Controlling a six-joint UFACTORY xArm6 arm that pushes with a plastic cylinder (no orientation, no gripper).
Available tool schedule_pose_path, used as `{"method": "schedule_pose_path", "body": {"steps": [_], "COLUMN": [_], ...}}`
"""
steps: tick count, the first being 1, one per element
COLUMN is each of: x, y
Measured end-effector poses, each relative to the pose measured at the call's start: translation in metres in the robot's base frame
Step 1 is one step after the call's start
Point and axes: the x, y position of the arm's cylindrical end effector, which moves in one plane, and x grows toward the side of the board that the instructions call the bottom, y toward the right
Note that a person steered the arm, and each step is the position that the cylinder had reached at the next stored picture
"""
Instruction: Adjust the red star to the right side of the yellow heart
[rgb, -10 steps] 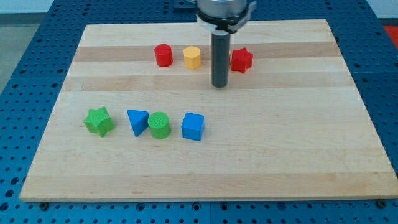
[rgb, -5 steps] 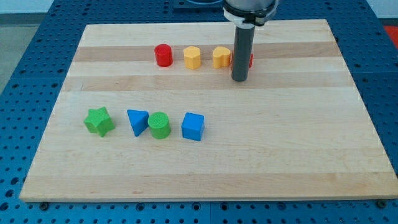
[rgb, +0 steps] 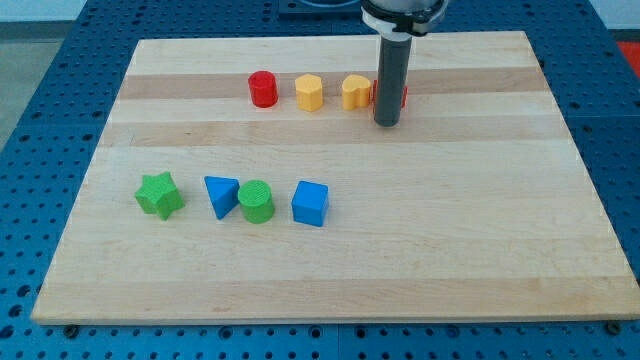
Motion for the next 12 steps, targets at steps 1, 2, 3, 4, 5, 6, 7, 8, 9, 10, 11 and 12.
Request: {"method": "schedule_pose_path", "body": {"steps": [1,2,3,4,5,6,7,8,9,10,11,12], "x": [-0.002,0.001,0.020,0.032,0.034,0.034,0.033,0.027,0.016,0.011,0.011,0.000], "y": [0.001,0.001,0.001,0.002,0.003,0.007,0.010,0.010,0.014,0.006,0.000,-0.003]}}
